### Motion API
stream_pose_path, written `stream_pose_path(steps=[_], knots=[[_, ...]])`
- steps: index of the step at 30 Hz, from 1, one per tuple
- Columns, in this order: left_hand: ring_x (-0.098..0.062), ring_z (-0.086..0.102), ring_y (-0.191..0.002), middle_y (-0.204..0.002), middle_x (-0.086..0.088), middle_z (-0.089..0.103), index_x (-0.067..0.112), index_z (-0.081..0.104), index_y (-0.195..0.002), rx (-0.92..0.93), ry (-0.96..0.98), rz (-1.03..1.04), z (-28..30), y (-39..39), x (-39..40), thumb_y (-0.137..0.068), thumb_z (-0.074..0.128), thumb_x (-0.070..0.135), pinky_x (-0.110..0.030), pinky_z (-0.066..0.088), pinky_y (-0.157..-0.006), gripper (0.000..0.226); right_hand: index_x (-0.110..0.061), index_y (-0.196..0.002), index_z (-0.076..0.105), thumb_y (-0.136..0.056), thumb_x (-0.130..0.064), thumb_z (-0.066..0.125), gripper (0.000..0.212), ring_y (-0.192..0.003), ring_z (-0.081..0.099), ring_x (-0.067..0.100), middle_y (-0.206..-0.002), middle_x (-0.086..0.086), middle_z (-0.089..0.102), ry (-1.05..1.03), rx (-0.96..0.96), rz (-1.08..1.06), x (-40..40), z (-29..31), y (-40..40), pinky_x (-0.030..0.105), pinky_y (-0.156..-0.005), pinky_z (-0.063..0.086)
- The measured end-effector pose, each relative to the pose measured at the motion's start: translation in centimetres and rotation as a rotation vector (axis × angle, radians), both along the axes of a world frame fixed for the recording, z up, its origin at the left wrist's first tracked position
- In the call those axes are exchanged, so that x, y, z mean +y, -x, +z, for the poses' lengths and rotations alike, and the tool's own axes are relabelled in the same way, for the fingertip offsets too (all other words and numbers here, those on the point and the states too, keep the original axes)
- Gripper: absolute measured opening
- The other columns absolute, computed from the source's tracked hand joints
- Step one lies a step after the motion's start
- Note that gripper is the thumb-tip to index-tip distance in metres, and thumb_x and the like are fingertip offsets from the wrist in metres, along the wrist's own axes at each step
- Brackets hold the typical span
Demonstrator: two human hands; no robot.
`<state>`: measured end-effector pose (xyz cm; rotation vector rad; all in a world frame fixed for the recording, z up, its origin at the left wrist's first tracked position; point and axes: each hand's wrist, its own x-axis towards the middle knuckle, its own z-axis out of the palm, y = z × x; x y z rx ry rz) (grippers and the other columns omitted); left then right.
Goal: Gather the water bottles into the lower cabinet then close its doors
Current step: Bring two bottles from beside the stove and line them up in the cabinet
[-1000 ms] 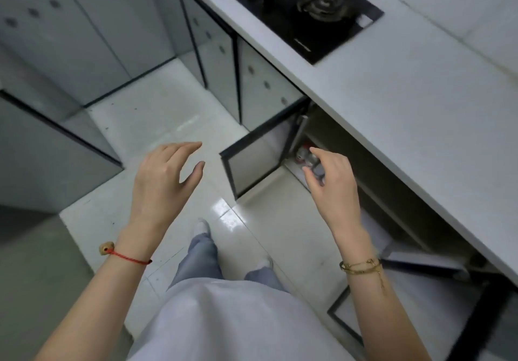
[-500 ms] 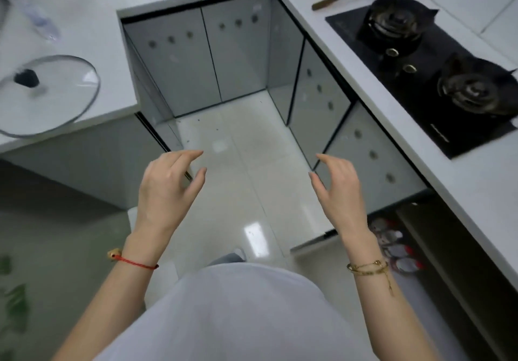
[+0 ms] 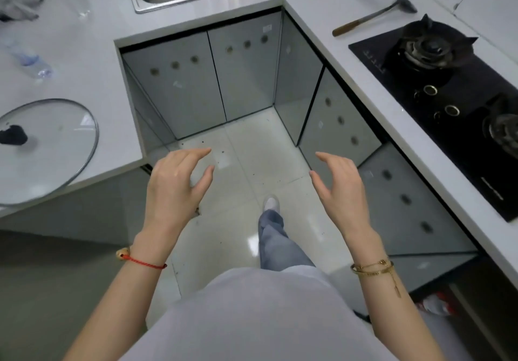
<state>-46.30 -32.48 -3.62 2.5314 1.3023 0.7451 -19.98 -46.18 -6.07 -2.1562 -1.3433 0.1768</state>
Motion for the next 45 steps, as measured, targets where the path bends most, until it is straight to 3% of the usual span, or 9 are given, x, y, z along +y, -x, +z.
stream_pose_path(steps=[7,11,18,27,32,36,40,45], knots=[[-0.021,0.063,-0.109,-0.115,0.0,0.07,0.016,0.066,-0.12,-0.032,0.005,-0.022,0.1,-9.5,11.8,-0.091,0.068,0.023,-0.039,0.049,-0.092,0.03,-0.013,-0.128,0.056,-0.094,-0.024,0.061,0.036,-0.118,0.051,0.016,-0.122,0.001,0.063,-0.025,-0.017,-0.039,11.0,1.0,-9.2,0.017,-0.099,0.033],[-0.019,0.063,-0.107,-0.114,0.001,0.07,0.018,0.067,-0.119,-0.054,-0.022,-0.029,1.3,-16.3,19.0,-0.09,0.068,0.023,-0.037,0.048,-0.092,0.03,-0.014,-0.128,0.056,-0.094,-0.024,0.06,0.035,-0.116,0.051,0.016,-0.121,0.001,0.062,-0.042,-0.035,-0.052,18.0,2.7,-15.5,0.026,-0.099,0.042],[-0.022,0.064,-0.108,-0.115,-0.003,0.07,0.014,0.067,-0.121,-0.041,-0.036,-0.081,2.6,-25.5,29.5,-0.09,0.068,0.022,-0.039,0.05,-0.093,0.032,-0.012,-0.129,0.056,-0.094,-0.022,0.061,0.037,-0.119,0.05,0.017,-0.123,0.002,0.061,-0.04,-0.049,-0.083,27.2,4.3,-24.5,0.014,-0.1,0.029],[-0.025,0.064,-0.107,-0.114,-0.005,0.07,0.014,0.066,-0.122,-0.029,0.003,-0.178,1.6,-35.3,43.0,-0.09,0.068,0.022,-0.045,0.052,-0.093,0.033,-0.016,-0.133,0.054,-0.096,-0.025,0.058,0.038,-0.12,0.046,0.011,-0.126,0.0,0.059,-0.007,0.012,-0.221,36.5,2.9,-32.4,0.019,-0.099,0.032],[-0.023,0.065,-0.1,-0.112,-0.004,0.071,0.014,0.068,-0.12,-0.058,0.008,-0.245,1.4,-41.1,51.6,-0.089,0.069,0.022,-0.039,0.052,-0.092,0.032,-0.016,-0.13,0.055,-0.095,-0.026,0.06,0.037,-0.119,0.045,0.01,-0.123,0.0,0.06,0.006,0.002,-0.314,43.5,2.0,-36.3,0.011,-0.097,0.028],[-0.028,0.067,-0.102,-0.112,-0.008,0.073,0.012,0.069,-0.118,-0.075,-0.027,-0.296,2.1,-45.7,59.7,-0.087,0.072,0.018,-0.045,0.054,-0.092,0.032,-0.016,-0.132,0.053,-0.096,-0.027,0.058,0.039,-0.115,0.046,0.012,-0.112,0.0,0.062,-0.001,0.016,-0.405,50.1,2.6,-39.6,0.02,-0.098,0.035],[-0.03,0.068,-0.103,-0.114,-0.01,0.073,0.01,0.069,-0.119,-0.081,-0.043,-0.331,3.5,-50.0,67.2,-0.088,0.07,0.021,-0.047,0.056,-0.091,0.033,-0.015,-0.133,0.053,-0.096,-0.027,0.057,0.039,-0.123,0.045,0.017,-0.128,0.003,0.059,-0.018,-0.006,-0.47,56.8,3.5,-43.3,0.02,-0.101,0.03],[-0.033,0.068,-0.104,-0.116,-0.012,0.072,0.009,0.068,-0.121,-0.053,-0.049,-0.373,4.1,-54.3,74.4,-0.088,0.071,0.022,-0.05,0.055,-0.092,0.036,-0.016,-0.133,0.053,-0.095,-0.027,0.058,0.039,-0.122,0.045,0.017,-0.128,0.004,0.06,-0.034,-0.009,-0.515,63.7,4.5,-46.5,0.021,-0.099,0.032]])
